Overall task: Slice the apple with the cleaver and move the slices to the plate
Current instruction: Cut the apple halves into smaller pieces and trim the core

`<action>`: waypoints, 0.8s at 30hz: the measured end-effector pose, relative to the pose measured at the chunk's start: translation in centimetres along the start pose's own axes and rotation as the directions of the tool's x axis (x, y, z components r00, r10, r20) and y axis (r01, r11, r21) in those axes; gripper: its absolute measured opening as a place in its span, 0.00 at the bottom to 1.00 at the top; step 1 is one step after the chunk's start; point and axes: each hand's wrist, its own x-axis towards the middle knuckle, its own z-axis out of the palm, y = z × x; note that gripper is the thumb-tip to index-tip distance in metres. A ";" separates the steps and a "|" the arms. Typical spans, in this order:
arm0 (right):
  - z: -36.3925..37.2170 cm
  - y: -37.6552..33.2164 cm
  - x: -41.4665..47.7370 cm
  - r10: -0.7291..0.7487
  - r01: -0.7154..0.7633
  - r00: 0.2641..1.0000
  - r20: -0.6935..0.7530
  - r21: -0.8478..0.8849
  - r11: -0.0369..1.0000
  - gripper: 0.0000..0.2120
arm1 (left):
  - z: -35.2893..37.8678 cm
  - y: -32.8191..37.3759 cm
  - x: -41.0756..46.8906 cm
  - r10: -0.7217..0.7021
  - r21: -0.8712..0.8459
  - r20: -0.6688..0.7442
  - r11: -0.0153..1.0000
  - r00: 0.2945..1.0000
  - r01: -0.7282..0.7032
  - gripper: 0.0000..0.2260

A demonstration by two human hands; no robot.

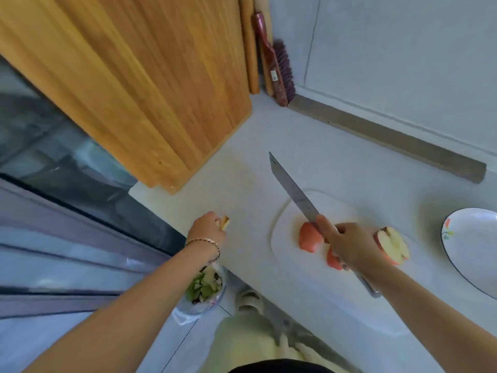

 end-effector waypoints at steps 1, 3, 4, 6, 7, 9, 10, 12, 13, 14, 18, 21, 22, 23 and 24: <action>0.8 -0.4 -0.1 -0.006 0.006 1.000 0.026 0.002 1.000 0.26 | 0.1 -2.1 -0.3 -0.053 0.061 0.001 0.997 0.999 0.053 0.05; 2.2 -1.0 -0.5 -0.013 0.013 0.998 0.062 0.000 1.000 0.25 | 0.4 -5.9 -1.0 -0.171 0.124 -0.006 0.977 0.985 0.171 0.09; 2.6 -1.1 -0.6 -0.017 0.016 0.997 0.069 0.012 1.000 0.25 | 0.6 -7.4 -1.1 -0.223 0.131 -0.018 0.966 0.975 0.223 0.10; 3.2 -1.3 -1.0 -0.020 0.018 0.997 0.081 0.029 0.999 0.24 | 0.8 -10.0 -1.3 -0.293 0.132 -0.034 0.946 0.955 0.295 0.12; 3.4 -1.3 -1.1 -0.017 0.015 0.996 0.083 0.030 0.999 0.24 | 0.8 -10.9 -1.3 -0.315 0.132 -0.028 0.940 0.949 0.316 0.12; 3.3 -1.1 -1.3 -0.012 0.011 0.997 0.078 0.014 1.000 0.25 | 0.8 -11.8 -1.2 -0.344 0.156 0.010 0.928 0.939 0.338 0.14; 3.2 -0.9 -1.4 -0.013 0.013 0.998 0.068 0.000 1.000 0.26 | 0.7 -11.9 -1.1 -0.339 0.175 0.019 0.927 0.940 0.331 0.14; 2.8 -0.4 -1.5 -0.019 0.020 0.999 0.044 -0.039 0.999 0.27 | 0.6 -10.9 -1.1 -0.278 0.168 -0.029 0.946 0.960 0.279 0.13; 2.5 -0.2 -1.6 -0.014 0.016 0.999 0.032 -0.053 0.998 0.27 | 0.6 -9.9 -1.1 -0.222 0.136 -0.077 0.964 0.972 0.231 0.11; 2.4 -0.1 -1.7 -0.008 0.009 1.000 0.023 -0.055 0.998 0.27 | 0.5 -8.8 -1.2 -0.154 0.096 -0.126 0.981 0.980 0.167 0.11; 1.4 0.7 -2.2 0.037 -0.037 0.999 -0.012 0.002 0.999 0.26 | 1.4 -2.8 -1.9 0.216 0.029 -0.063 0.976 0.974 -0.215 0.10; 0.5 2.0 -2.9 0.093 -0.092 0.995 -0.020 0.069 0.993 0.25 | 3.3 1.6 -2.5 0.437 0.036 0.128 0.895 0.891 -0.444 0.11; 0.2 2.6 -3.2 0.115 -0.112 0.993 -0.031 0.095 0.989 0.24 | 4.0 3.0 -2.6 0.494 0.062 0.172 0.858 0.852 -0.510 0.13; -0.2 3.3 -3.5 0.140 -0.133 0.989 -0.048 0.123 0.983 0.24 | 4.7 4.4 -2.6 0.545 0.104 0.215 0.812 0.810 -0.574 0.17; -0.2 3.7 -3.8 0.159 -0.149 0.986 -0.056 0.149 0.977 0.24 | 5.2 5.4 -2.5 0.581 0.142 0.243 0.771 0.777 -0.621 0.21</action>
